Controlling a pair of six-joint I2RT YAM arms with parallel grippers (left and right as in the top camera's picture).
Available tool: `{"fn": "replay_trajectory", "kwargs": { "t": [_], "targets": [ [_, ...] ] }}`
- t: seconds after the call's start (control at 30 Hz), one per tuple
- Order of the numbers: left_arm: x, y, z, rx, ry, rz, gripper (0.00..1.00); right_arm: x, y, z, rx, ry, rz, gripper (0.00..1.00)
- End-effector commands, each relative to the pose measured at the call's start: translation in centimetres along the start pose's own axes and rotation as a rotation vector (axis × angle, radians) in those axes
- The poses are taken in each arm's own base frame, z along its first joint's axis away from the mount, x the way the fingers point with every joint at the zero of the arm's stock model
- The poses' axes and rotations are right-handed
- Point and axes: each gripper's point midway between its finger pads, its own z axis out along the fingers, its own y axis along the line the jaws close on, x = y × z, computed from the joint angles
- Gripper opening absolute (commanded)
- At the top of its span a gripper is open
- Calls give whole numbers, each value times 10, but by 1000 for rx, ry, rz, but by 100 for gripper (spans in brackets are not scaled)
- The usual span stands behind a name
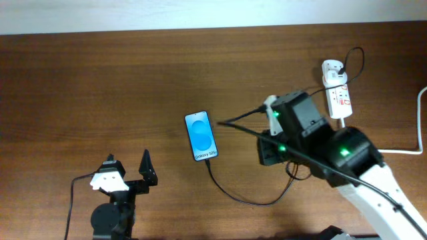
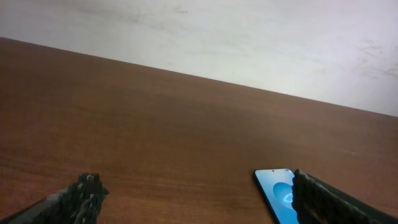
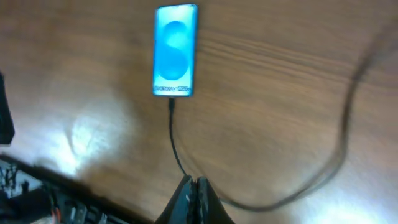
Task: Plug charger to phone and switch on socket
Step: 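Move the right gripper up to the white power strip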
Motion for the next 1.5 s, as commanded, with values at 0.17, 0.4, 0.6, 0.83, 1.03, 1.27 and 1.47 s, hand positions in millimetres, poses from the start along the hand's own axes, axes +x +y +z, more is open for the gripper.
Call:
{"fn": "replay_trajectory", "kwargs": {
  "t": [0.17,0.4,0.6,0.83,1.03,1.27,1.47],
  "targets": [
    [2,2,1,-7,2,-6,99,-9,-31,-76,120,-237,243,4],
    [2,2,1,-7,2,-6,99,35,-79,-123,262,-341,499,4],
    [2,2,1,-7,2,-6,99,62,-99,-184,283,-439,556,4],
    [2,2,1,-7,2,-6,99,41,-135,-221,475,-685,694,4],
    [2,2,1,-7,2,-6,99,-5,-138,-190,696,-671,692,4],
    [2,2,1,-7,2,-6,99,-59,-173,-77,823,-357,790,4],
    [2,2,1,-7,2,-6,99,-103,-236,1,620,-185,787,4]
  ]
}}
